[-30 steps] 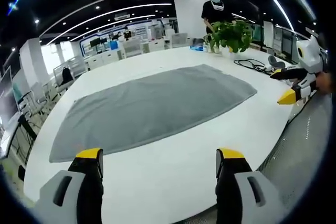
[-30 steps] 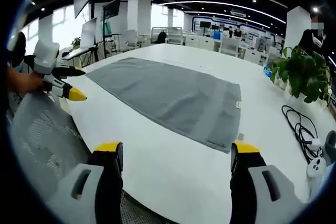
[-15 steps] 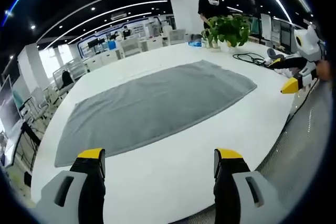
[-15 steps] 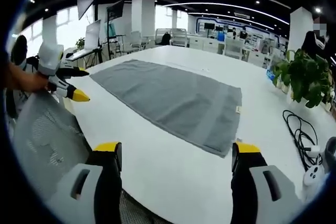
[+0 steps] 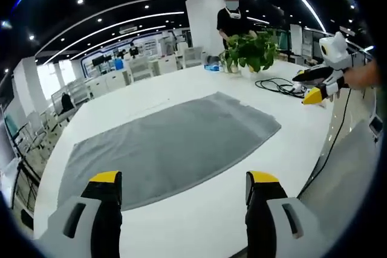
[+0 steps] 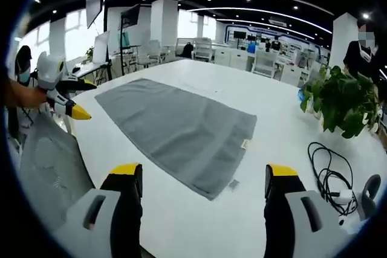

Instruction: Fold the towel on the table until its edges align and the towel forms a compact rectangular stack.

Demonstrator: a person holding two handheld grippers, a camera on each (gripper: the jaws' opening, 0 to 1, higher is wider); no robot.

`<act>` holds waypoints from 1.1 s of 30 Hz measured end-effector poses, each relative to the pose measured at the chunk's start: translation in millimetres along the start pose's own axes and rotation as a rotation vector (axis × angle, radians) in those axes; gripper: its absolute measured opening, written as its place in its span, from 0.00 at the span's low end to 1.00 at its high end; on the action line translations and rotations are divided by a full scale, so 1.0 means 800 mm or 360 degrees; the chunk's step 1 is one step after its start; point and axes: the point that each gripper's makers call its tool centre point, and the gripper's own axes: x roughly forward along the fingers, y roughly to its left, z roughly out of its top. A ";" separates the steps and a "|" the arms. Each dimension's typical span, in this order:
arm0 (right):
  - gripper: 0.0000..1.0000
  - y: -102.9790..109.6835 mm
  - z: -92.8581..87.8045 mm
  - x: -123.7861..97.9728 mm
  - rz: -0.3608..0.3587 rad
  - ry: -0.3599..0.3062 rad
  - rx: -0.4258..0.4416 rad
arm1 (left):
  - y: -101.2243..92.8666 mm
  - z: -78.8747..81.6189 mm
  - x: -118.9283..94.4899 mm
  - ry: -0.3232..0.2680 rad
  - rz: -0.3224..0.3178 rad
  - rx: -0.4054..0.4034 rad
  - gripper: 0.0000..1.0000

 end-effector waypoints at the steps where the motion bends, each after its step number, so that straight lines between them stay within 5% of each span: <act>1: 0.83 -0.002 0.002 0.000 -0.0002 -0.0004 -0.0004 | -0.004 0.006 0.000 -0.0009 -0.0005 0.0007 0.86; 11: 0.78 -0.030 0.034 0.004 0.0111 0.0012 -0.0177 | -0.056 0.063 0.002 -0.0093 -0.0132 0.0070 0.86; 19: 0.73 -0.071 0.056 0.000 0.0126 0.0002 -0.0193 | -0.076 0.086 0.011 -0.0093 -0.0160 0.0082 0.85; 23: 0.69 -0.088 0.050 0.000 0.0135 0.0040 -0.0213 | -0.095 0.096 0.017 -0.0091 -0.0200 0.0212 0.85; 33: 0.67 -0.111 0.056 0.007 0.0138 -0.0005 -0.0202 | -0.136 0.115 0.038 -0.0033 -0.0287 0.0269 0.81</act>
